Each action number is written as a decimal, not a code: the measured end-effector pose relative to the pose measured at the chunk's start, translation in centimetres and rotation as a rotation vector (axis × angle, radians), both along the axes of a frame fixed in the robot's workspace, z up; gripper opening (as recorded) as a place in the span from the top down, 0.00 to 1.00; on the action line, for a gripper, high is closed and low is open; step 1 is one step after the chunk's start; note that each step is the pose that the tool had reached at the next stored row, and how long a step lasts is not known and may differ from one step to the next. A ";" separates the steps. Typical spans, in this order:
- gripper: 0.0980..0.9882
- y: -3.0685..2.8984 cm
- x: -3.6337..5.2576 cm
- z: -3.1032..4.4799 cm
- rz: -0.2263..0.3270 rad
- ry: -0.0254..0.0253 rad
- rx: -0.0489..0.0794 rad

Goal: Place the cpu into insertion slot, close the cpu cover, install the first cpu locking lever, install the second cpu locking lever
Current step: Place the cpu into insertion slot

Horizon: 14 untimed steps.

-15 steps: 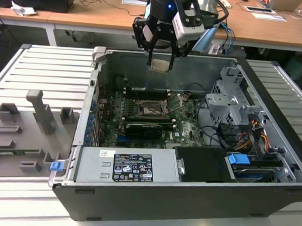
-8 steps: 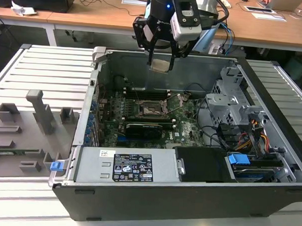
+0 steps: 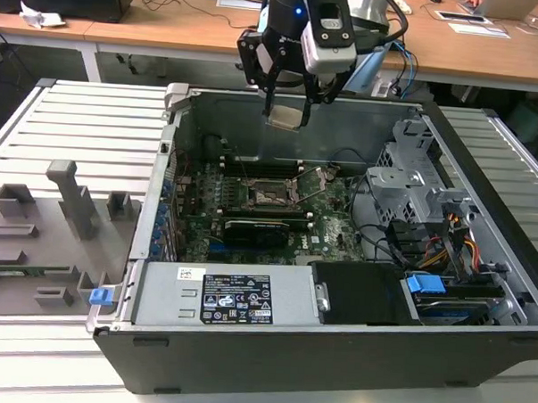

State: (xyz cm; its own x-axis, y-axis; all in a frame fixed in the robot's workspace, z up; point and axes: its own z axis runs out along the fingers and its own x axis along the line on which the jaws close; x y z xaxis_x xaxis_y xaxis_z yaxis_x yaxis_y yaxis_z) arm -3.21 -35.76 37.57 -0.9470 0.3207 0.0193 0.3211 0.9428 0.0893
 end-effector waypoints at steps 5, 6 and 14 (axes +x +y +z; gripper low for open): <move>0.51 0.00 -0.01 -0.02 -0.036 0.0000 0.000; 0.51 0.00 -0.01 -0.02 -0.045 0.0000 0.000; 0.51 0.00 -0.04 -0.05 -0.097 0.0000 0.000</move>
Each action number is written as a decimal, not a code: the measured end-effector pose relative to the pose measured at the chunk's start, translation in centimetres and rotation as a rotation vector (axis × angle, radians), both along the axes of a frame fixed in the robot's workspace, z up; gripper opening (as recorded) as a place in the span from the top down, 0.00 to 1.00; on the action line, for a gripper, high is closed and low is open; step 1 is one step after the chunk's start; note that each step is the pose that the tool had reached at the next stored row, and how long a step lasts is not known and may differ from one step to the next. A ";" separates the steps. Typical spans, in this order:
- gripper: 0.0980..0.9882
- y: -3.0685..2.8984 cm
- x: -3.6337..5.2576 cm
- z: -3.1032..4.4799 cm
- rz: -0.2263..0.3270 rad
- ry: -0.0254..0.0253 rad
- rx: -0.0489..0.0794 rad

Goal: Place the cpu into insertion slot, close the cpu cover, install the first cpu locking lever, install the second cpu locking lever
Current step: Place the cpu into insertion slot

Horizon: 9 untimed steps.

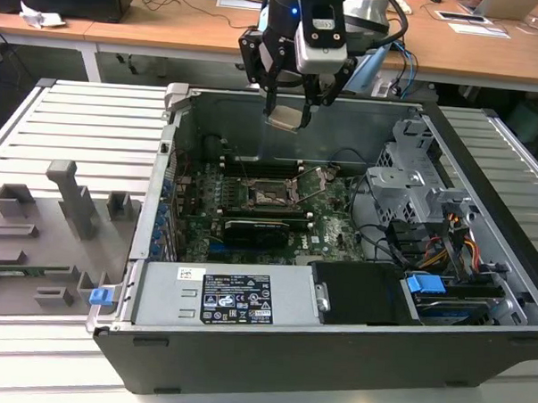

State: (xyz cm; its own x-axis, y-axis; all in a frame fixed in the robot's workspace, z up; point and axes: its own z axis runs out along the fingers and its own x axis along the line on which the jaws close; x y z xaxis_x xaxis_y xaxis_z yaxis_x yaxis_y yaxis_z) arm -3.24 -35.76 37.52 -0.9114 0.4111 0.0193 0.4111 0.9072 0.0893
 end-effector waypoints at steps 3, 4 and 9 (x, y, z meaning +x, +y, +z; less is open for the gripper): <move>0.51 0.00 -0.08 -0.02 -0.020 0.0000 0.000; 0.51 0.00 -0.08 -0.03 -0.023 0.0000 0.000; 0.51 0.00 -0.15 -0.06 -0.044 0.0000 0.000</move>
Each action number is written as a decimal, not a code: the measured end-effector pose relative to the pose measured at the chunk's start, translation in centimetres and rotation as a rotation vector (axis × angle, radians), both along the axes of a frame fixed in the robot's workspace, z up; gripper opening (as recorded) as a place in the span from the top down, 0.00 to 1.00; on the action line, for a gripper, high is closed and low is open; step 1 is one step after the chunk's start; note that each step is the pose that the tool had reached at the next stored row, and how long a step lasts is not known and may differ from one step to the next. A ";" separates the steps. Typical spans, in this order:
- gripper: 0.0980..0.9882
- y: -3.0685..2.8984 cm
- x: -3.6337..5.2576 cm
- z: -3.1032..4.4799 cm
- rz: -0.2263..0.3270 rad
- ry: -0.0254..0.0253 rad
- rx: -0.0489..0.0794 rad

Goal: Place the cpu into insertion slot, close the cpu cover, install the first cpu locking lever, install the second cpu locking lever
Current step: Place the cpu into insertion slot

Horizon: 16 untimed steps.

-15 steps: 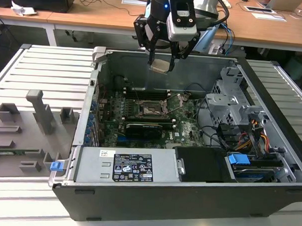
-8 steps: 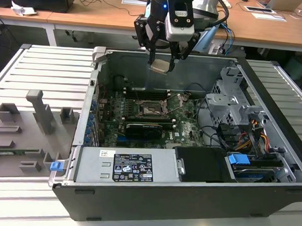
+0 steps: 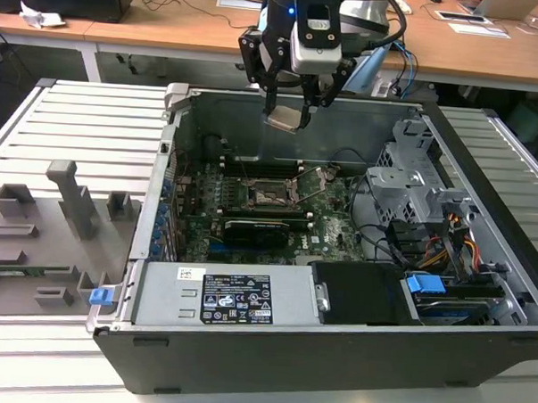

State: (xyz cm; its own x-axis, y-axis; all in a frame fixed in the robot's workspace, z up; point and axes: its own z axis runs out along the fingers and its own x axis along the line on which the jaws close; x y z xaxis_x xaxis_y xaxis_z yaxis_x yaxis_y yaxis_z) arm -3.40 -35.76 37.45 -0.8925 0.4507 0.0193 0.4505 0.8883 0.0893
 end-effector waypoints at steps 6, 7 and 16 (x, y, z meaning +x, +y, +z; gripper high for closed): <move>0.51 0.00 -0.04 -0.03 -0.025 0.0000 0.000; 0.51 0.00 -0.04 -0.04 -0.033 0.0000 0.000; 0.51 0.00 -0.08 -0.12 -0.083 0.0000 0.000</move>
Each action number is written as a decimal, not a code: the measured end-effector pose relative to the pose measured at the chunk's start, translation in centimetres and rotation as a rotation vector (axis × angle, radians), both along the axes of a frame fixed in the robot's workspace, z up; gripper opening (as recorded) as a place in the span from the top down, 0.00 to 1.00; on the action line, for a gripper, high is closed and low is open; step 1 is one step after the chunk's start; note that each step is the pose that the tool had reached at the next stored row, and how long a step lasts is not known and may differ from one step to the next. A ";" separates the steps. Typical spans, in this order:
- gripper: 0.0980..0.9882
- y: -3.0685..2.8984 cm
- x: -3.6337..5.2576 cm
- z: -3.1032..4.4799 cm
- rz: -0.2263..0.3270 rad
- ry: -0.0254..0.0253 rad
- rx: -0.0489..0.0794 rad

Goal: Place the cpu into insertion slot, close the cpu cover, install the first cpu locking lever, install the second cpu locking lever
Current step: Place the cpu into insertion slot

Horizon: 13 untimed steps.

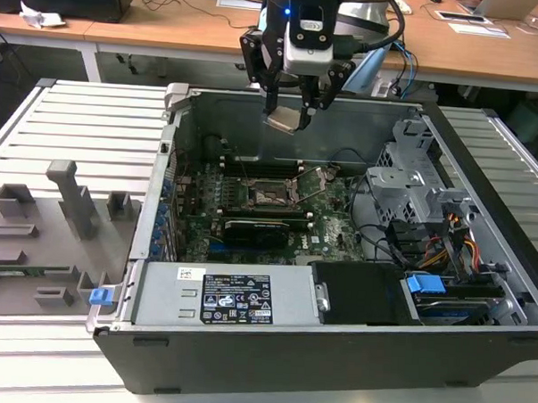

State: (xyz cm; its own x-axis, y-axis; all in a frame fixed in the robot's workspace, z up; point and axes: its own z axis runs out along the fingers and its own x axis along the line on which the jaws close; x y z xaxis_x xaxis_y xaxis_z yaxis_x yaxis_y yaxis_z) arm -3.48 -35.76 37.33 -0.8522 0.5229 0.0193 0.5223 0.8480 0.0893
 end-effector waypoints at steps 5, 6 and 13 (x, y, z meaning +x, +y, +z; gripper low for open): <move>0.51 0.00 -0.08 -0.03 -0.019 0.0000 0.000; 0.51 0.00 -0.11 -0.04 -0.025 0.0000 0.000; 0.51 0.00 -0.27 -0.10 -0.060 0.0000 0.000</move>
State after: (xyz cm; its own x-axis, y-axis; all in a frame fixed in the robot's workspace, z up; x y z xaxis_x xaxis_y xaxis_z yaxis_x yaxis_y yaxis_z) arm -3.75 -35.76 37.23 -0.8194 0.5729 0.0194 0.5722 0.8153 0.0893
